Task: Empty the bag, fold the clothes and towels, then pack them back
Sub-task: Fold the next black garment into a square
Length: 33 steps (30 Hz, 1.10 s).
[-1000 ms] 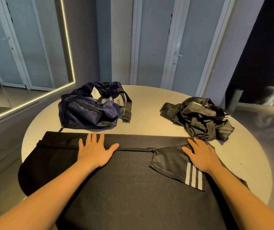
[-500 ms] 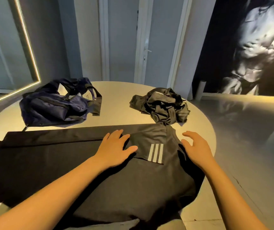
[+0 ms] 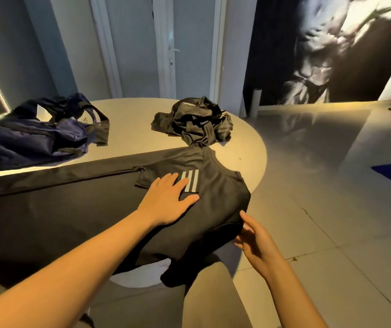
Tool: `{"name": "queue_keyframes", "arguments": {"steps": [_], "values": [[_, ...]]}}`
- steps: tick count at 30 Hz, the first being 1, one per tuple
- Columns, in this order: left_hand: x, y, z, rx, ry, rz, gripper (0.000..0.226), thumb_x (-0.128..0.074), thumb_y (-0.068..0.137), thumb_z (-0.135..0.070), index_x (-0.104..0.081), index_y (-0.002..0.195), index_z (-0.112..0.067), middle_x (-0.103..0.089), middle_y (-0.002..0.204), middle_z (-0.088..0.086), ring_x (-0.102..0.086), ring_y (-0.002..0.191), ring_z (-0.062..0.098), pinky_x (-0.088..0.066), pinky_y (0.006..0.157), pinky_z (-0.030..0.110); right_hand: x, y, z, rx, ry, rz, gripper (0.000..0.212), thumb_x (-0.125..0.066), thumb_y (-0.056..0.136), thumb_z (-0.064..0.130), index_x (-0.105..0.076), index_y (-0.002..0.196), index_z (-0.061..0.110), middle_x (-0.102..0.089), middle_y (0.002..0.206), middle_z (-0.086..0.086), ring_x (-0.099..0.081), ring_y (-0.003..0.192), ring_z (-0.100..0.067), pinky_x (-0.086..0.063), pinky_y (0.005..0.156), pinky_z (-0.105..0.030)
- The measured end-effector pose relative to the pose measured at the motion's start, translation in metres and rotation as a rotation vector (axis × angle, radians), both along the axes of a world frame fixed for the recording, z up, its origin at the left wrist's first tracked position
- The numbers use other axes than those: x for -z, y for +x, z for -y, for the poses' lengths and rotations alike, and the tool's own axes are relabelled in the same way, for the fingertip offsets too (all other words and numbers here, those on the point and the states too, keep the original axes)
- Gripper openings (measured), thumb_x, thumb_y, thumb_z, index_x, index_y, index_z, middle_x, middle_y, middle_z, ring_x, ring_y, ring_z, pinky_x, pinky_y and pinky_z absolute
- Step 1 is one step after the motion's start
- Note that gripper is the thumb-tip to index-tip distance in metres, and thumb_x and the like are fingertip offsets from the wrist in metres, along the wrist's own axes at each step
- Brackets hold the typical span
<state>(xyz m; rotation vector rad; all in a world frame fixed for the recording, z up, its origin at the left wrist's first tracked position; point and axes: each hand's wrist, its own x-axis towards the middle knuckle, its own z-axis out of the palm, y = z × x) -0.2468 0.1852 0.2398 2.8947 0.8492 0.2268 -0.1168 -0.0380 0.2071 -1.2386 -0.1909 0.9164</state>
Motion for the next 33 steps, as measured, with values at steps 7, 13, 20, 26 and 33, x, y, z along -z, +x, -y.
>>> {"name": "queue_keyframes", "arguments": {"steps": [7, 13, 20, 26, 33], "values": [[0.001, -0.001, 0.000, 0.003, 0.015, 0.009, 0.086, -0.023, 0.092, -0.081, -0.032, 0.159, -0.027, -0.024, 0.167, 0.006, -0.018, 0.155, 0.025, -0.016, 0.126, 0.048, 0.018, -0.005, 0.039, -0.251, -0.033, 0.154, 0.030, -0.078, 0.083, 0.014, -0.072, 0.112, 0.005, -0.075, 0.113, -0.012, -0.069, 0.111, -0.030, -0.055, 0.100, -0.043], [-0.002, 0.000, 0.002, -0.004, 0.023, 0.004, 0.085, -0.024, 0.094, -0.079, -0.035, 0.158, -0.025, -0.031, 0.164, 0.007, -0.026, 0.152, 0.026, -0.021, 0.124, 0.048, 0.016, -0.023, 0.080, -0.371, -0.214, 0.269, 0.025, -0.074, 0.087, 0.022, -0.072, 0.108, 0.009, -0.076, 0.104, -0.007, -0.073, 0.096, -0.025, -0.060, 0.082, -0.035], [-0.018, -0.005, 0.013, -0.021, 0.103, 0.057, 0.076, -0.029, 0.092, -0.076, -0.059, 0.133, -0.019, -0.062, 0.120, 0.007, -0.056, 0.117, 0.031, -0.041, 0.097, 0.043, -0.015, -0.039, 0.104, -0.297, -0.293, 0.327, 0.022, -0.056, 0.102, 0.016, -0.074, 0.104, 0.003, -0.075, 0.094, -0.012, -0.065, 0.079, -0.019, -0.055, 0.061, -0.029], [-0.030, -0.035, 0.098, 0.182, -0.052, 0.426, 0.033, -0.061, 0.097, -0.045, -0.065, 0.121, -0.022, -0.066, 0.114, -0.004, -0.060, 0.106, 0.017, -0.050, 0.091, 0.037, -0.045, -0.044, 0.101, -0.189, -0.285, 0.455, 0.027, -0.049, 0.104, 0.013, -0.065, 0.125, 0.009, -0.067, 0.115, -0.027, -0.067, 0.100, -0.043, -0.056, 0.094, -0.054], [-0.033, -0.080, 0.180, 0.508, 0.045, 0.545, 0.051, -0.065, 0.083, -0.073, -0.062, 0.100, -0.025, -0.053, 0.090, -0.012, -0.049, 0.078, 0.006, -0.043, 0.069, 0.023, -0.095, -0.057, 0.080, -0.062, -0.111, 0.378, 0.046, -0.047, 0.103, 0.001, -0.045, 0.144, 0.020, -0.071, 0.104, -0.011, -0.072, 0.078, -0.021, -0.060, 0.065, -0.039]]}}
